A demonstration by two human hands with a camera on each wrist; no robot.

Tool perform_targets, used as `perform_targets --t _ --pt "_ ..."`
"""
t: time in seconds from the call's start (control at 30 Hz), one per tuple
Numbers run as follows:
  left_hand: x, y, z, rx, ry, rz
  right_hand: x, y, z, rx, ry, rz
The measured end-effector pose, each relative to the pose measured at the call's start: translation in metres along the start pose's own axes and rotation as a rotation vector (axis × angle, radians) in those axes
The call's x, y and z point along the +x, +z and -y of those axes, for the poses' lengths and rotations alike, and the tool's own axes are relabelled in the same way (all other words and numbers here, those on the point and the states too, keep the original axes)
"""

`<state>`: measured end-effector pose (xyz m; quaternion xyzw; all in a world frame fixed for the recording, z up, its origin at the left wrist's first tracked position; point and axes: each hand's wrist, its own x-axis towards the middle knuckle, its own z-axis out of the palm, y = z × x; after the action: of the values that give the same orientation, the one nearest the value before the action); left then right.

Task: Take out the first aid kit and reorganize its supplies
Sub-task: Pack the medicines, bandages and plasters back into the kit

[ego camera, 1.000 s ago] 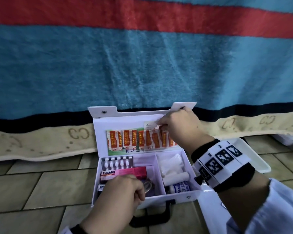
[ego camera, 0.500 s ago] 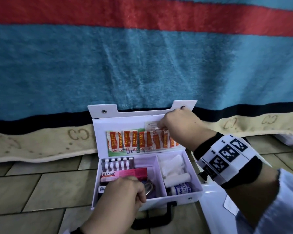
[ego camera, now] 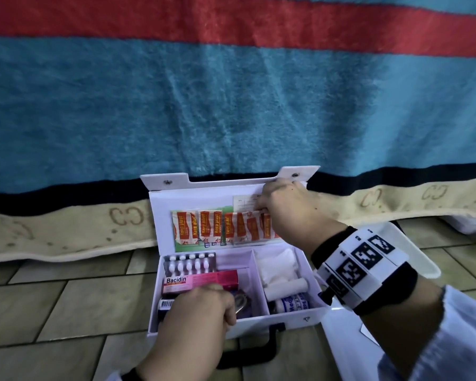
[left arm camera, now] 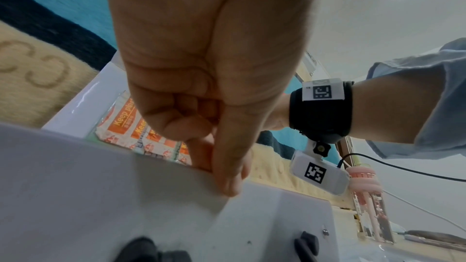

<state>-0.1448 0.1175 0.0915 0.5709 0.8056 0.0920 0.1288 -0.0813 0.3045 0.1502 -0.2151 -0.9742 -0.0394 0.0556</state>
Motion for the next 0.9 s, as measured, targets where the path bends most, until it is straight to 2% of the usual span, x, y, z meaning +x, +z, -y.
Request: perform_targets --t 0.2,0.3,0.37,0.47,0.57,0.63,0.67,0.73,0.83,0.9 --pt "-0.006 0.006 -0.003 -0.063 -0.057 -0.099 -0.020 0.002 -0.014 0.157 0.056 -0.141" --pt "-0.009 0.008 -0.007 -0.022 -0.067 -0.075 -0.052 -0.011 -0.032 0.325 0.120 -0.178" --pt "-0.011 0.011 -0.005 0.027 -0.025 -0.076 -0.084 -0.018 -0.051 0.405 0.189 -0.176" --pt "-0.012 0.013 -0.006 0.090 -0.013 -0.073 -0.142 -0.015 -0.084 0.326 0.395 -0.067" --pt "-0.009 0.010 -0.010 0.137 -0.022 -0.102 -0.202 0.008 -0.106 0.185 0.579 0.227" --pt "-0.008 0.009 -0.012 0.157 -0.039 -0.105 -0.235 0.026 -0.108 0.152 0.614 0.427" --pt "-0.007 0.009 -0.012 0.158 -0.046 -0.091 -0.247 0.033 -0.105 0.150 0.610 0.475" --pt "-0.005 0.009 -0.011 0.161 -0.050 -0.086 -0.261 0.043 -0.098 0.163 0.597 0.494" --pt "-0.005 0.010 -0.007 0.121 -0.040 -0.105 -0.263 0.054 -0.094 0.154 0.628 0.395" --pt "-0.007 0.011 -0.007 0.116 -0.041 -0.104 -0.260 0.063 -0.091 0.094 0.639 0.397"
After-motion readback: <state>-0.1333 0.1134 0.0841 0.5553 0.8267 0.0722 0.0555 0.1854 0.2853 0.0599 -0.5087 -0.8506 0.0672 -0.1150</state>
